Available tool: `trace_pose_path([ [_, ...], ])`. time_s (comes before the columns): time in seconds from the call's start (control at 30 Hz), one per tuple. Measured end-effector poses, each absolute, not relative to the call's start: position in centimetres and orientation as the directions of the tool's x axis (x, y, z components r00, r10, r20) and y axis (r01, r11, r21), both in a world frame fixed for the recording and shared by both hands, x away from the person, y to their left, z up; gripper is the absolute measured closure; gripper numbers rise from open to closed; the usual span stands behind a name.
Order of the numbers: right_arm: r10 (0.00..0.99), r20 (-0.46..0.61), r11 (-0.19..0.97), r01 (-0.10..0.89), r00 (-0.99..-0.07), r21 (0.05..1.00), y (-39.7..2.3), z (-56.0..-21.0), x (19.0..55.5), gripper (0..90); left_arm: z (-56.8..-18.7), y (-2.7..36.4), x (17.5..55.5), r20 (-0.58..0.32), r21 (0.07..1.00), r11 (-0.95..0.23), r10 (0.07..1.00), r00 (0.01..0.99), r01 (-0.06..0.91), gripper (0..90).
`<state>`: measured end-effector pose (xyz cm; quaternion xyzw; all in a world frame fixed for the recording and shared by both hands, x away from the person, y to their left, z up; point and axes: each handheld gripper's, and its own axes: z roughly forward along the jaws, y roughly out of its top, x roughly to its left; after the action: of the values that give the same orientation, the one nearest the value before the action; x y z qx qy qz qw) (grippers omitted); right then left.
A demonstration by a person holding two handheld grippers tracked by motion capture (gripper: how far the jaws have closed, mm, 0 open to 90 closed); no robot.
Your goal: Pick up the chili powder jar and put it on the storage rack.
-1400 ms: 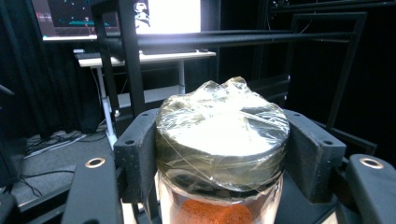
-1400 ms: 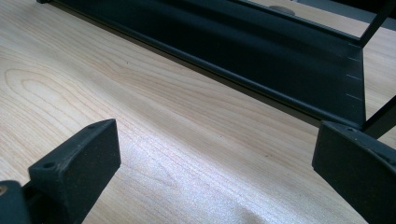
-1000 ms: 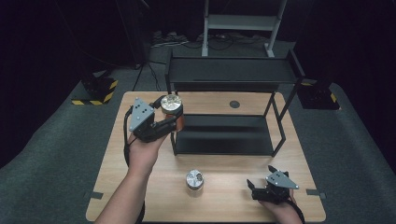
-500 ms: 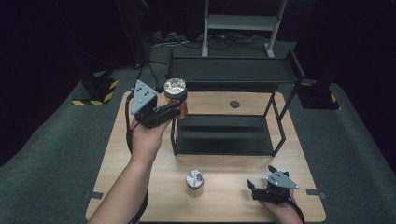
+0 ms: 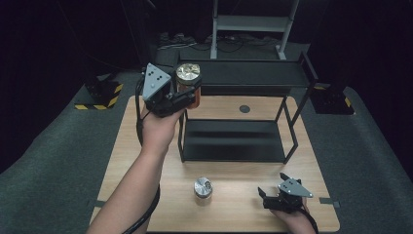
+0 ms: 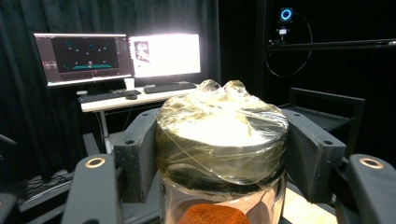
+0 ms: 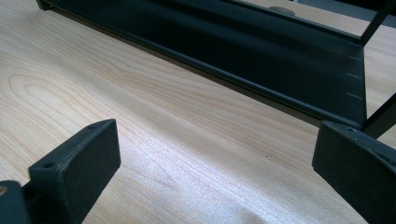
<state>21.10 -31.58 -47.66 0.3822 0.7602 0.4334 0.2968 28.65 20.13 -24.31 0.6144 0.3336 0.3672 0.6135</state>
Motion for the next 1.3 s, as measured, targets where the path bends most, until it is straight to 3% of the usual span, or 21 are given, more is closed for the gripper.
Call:
trace_pose_path([
  [1.3, 0.835, -0.118, 0.329, 0.316, -0.537, 0.890, -31.8, -47.8, 21.0, 0.1, -22.5, 16.4, 34.3, 0.003, 1.000, 0.005, 0.887, 0.461, -0.016, 34.4],
])
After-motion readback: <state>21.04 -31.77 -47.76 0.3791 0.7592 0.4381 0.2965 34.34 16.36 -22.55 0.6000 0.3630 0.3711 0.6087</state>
